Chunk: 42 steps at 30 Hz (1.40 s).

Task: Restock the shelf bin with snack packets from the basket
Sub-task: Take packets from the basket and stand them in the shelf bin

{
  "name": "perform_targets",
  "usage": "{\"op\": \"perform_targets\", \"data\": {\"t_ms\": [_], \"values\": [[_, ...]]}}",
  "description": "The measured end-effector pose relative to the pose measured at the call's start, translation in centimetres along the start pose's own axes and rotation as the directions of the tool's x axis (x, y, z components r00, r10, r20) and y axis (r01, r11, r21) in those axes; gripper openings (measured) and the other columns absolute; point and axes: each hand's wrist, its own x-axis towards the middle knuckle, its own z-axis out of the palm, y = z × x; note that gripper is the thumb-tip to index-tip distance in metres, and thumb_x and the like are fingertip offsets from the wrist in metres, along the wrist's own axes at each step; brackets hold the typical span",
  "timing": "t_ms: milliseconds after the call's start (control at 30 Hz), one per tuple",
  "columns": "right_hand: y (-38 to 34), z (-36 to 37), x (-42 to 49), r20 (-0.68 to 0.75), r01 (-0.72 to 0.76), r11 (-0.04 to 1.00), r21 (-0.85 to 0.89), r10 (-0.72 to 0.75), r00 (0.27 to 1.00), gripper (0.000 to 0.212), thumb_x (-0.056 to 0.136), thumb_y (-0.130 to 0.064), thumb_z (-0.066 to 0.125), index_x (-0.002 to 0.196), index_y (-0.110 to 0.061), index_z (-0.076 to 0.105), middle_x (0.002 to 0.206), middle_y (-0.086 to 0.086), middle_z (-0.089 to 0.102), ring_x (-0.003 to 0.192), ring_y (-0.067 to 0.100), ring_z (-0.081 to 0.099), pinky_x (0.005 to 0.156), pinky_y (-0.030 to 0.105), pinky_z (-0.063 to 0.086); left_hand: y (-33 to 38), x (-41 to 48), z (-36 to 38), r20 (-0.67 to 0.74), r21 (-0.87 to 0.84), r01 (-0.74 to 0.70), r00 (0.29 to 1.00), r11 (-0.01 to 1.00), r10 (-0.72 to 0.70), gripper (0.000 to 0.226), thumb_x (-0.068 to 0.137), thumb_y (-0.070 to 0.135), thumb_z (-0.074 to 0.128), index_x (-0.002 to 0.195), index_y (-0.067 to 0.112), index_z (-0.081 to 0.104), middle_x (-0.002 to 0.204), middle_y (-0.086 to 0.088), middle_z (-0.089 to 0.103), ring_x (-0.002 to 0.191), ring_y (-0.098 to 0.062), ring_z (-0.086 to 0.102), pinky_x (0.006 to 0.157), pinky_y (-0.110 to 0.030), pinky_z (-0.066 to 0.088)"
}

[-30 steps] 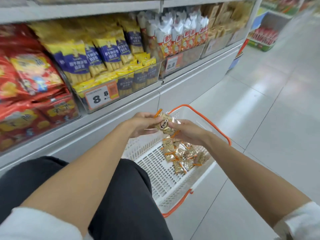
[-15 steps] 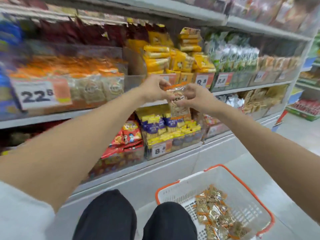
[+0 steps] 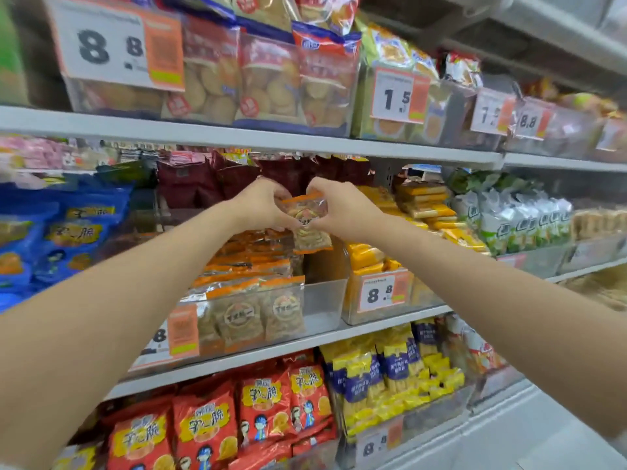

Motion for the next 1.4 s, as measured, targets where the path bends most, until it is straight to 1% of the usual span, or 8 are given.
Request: {"op": "perform_targets", "data": {"t_ms": [133,300,433,533,667,967,1167,1400], "values": [[0.7,2.4,3.8,0.132,0.076,0.937,-0.34,-0.033,0.991,0.024,0.077,-0.027,0.072,0.094,-0.017,0.059,0.094,0.007,0.064,0.096,0.03,0.061,0.068,0.031,0.039,-3.0,3.8,1.6,0.042,0.285,-0.015,0.999,0.958,0.003,0.034,0.067,0.03,0.087,0.091,0.013,0.069,0.075,0.004,0.063,0.072,-0.015,0.06,0.058,-0.025,0.046],[1.4,6.3,5.7,0.268,0.189,0.818,-0.543,-0.045,0.962,0.051,0.086,-0.03,0.069,0.131,-0.015,0.051,0.13,0.011,0.056,0.122,0.029,0.05,0.103,0.032,0.035,-7.5,6.9,4.1,0.065,0.291,-0.034,0.998,0.956,0.016,0.037,0.062,0.025,0.09,0.091,0.008,0.073,0.087,0.001,0.071,0.086,-0.02,0.066,0.065,-0.031,0.047],[1.1,8.9,7.4,0.351,0.253,0.688,-0.68,0.003,0.936,0.042,0.09,-0.023,0.065,0.13,-0.013,0.055,0.135,0.008,0.055,0.129,0.028,0.047,0.108,0.033,0.032,-10.0,8.1,5.1,0.045,0.34,-0.031,0.999,0.94,0.017,0.028,0.063,0.027,0.087,0.074,0.015,0.065,0.069,0.01,0.063,0.075,-0.013,0.061,0.062,-0.027,0.043],[1.1,10.0,8.3,0.364,0.254,0.659,-0.708,0.032,0.931,0.038,0.093,-0.024,0.061,0.13,-0.017,0.055,0.137,0.005,0.054,0.133,0.026,0.042,0.112,0.036,0.023,-11.8,8.5,5.4,0.009,0.287,0.044,0.999,0.957,-0.049,0.04,0.057,0.033,0.09,0.091,0.019,0.075,0.088,0.006,0.072,0.085,-0.014,0.066,0.073,-0.032,0.054],[1.3,10.6,8.4,0.362,0.243,0.657,-0.714,0.048,0.931,0.044,0.093,-0.034,0.062,0.132,-0.018,0.053,0.142,0.005,0.05,0.137,0.025,0.037,0.116,0.039,0.016,-12.1,8.2,5.9,-0.021,0.265,0.14,0.99,0.954,-0.14,0.023,0.063,0.03,0.088,0.07,0.02,0.069,0.079,0.002,0.068,0.076,-0.016,0.062,0.069,-0.03,0.051],[0.9,12.3,7.2,0.355,0.23,0.654,-0.72,0.063,0.933,0.043,0.101,-0.02,0.044,0.143,-0.011,0.045,0.155,0.011,0.034,0.147,0.029,0.018,0.119,0.04,0.007,-12.1,7.2,5.3,0.05,0.163,0.047,0.997,0.985,-0.055,0.008,0.078,0.021,0.078,0.083,0.014,0.079,0.073,0.005,0.071,0.053,0.005,0.049,0.055,-0.011,0.038],[1.1,11.2,7.6,0.397,0.239,0.694,-0.679,0.073,0.915,0.04,0.094,-0.02,0.059,0.133,-0.014,0.055,0.147,0.009,0.044,0.14,0.027,0.032,0.115,0.038,0.021,-13.0,7.4,5.7,-0.028,0.127,0.076,0.997,0.989,-0.073,0.007,0.081,0.02,0.075,0.077,0.016,0.079,0.081,0.003,0.074,0.074,-0.011,0.064,0.069,-0.02,0.043],[1.8,11.3,7.8,0.347,0.231,0.663,-0.712,0.046,0.937,0.049,0.091,-0.018,0.063,0.138,-0.015,0.051,0.151,0.007,0.039,0.143,0.025,0.025,0.118,0.041,0.013,-12.8,7.3,5.5,-0.002,0.057,0.121,0.993,0.991,-0.121,0.006,0.084,0.02,0.073,0.087,0.019,0.078,0.086,0.005,0.071,0.084,-0.011,0.063,0.075,-0.021,0.043]]}}
